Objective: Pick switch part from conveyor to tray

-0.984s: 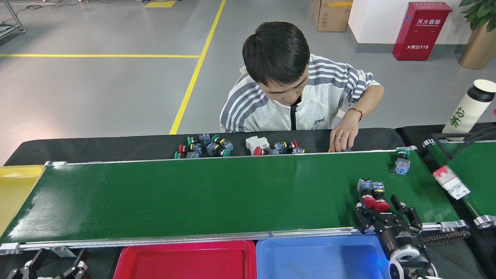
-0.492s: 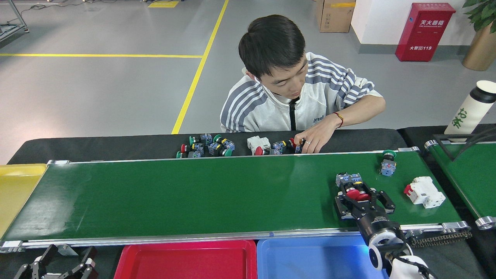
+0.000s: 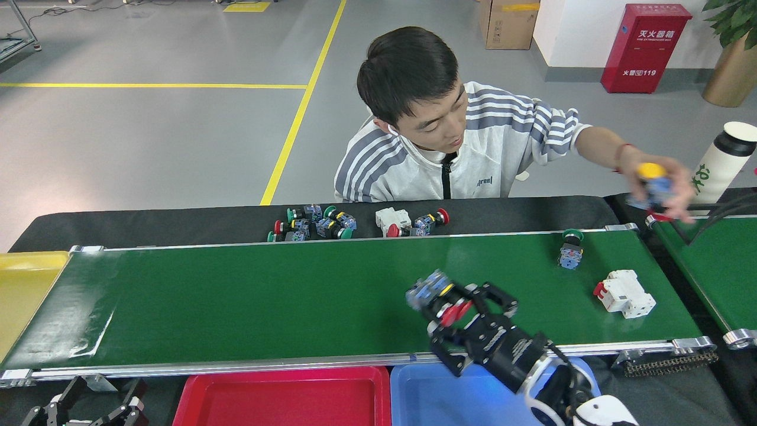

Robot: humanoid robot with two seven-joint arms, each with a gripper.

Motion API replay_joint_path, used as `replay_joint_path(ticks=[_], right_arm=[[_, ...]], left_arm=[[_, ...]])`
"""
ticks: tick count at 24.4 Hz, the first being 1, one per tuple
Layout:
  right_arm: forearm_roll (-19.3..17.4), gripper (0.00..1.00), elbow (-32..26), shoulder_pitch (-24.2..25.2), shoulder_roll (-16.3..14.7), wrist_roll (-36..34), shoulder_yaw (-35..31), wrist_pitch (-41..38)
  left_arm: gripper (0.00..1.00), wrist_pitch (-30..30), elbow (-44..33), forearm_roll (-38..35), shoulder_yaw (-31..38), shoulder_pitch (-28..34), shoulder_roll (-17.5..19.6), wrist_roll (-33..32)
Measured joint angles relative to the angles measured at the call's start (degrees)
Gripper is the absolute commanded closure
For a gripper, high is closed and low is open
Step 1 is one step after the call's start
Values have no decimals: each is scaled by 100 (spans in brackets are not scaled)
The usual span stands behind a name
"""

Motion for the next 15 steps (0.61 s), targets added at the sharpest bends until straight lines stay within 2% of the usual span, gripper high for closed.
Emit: replay_joint_path(ticks=[3, 9, 12, 15], right_arm=[[109, 0, 396, -4, 298, 20, 320, -163], [53, 0, 438, -88, 332, 12, 234, -255], [-186, 0, 74, 143, 373, -14, -851, 52], [-235, 0, -462, 1000, 566, -16, -1880, 699]], left_arm=[[0, 144, 0, -22, -1, 1, 0, -156], [0, 305, 0, -23, -15, 39, -2, -308], [0, 306, -1, -22, -5, 42, -2, -262], [0, 311, -1, -22, 0, 37, -2, -55]])
